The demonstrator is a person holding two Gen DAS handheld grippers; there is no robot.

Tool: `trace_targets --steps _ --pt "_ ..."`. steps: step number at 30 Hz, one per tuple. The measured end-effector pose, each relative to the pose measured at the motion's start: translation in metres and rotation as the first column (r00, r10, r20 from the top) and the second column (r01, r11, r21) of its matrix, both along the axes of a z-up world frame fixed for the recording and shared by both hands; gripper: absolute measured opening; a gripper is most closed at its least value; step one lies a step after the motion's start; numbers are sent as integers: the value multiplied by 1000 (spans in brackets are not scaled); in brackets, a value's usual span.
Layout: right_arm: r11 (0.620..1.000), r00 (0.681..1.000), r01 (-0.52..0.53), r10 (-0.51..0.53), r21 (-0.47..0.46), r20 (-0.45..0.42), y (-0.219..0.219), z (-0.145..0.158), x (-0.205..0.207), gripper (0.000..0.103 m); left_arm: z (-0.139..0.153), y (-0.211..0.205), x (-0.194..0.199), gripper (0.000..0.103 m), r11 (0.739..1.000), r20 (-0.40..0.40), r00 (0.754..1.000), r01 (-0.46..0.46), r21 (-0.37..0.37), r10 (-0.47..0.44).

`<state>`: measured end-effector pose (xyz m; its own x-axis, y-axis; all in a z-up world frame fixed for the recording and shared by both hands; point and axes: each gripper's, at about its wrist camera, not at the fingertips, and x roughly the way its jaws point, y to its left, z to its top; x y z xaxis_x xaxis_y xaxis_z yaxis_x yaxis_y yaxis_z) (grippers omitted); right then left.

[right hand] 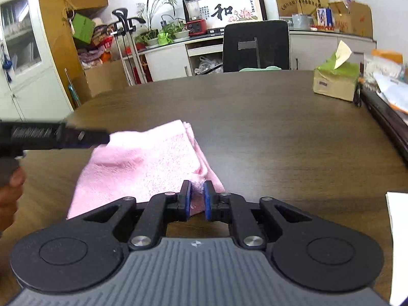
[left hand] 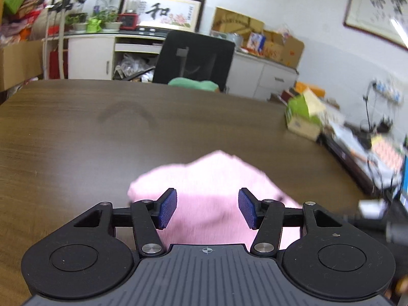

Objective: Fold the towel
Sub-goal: 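Fold the towel over again with both tools and open them on the table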

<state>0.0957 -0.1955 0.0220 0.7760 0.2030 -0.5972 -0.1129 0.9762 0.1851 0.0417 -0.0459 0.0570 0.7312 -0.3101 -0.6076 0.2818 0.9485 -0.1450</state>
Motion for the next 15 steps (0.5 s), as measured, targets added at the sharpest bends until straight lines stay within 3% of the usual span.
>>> trace_targets --steps 6,10,12,15 --pt "999 995 15 -18 42 93 -10 8 -4 26 -10 -19 -5 55 994 12 1000 27 108 -28" --pt "997 988 -70 65 29 144 -7 11 -3 28 -15 -18 0 57 994 -3 1000 27 104 -26" --pt "987 982 -160 156 20 109 3 7 4 34 -17 -17 2 59 994 -8 1000 29 107 -29" --pt "989 988 -147 147 -15 34 7 2 14 34 -20 -16 5 61 993 -14 999 34 109 -33"
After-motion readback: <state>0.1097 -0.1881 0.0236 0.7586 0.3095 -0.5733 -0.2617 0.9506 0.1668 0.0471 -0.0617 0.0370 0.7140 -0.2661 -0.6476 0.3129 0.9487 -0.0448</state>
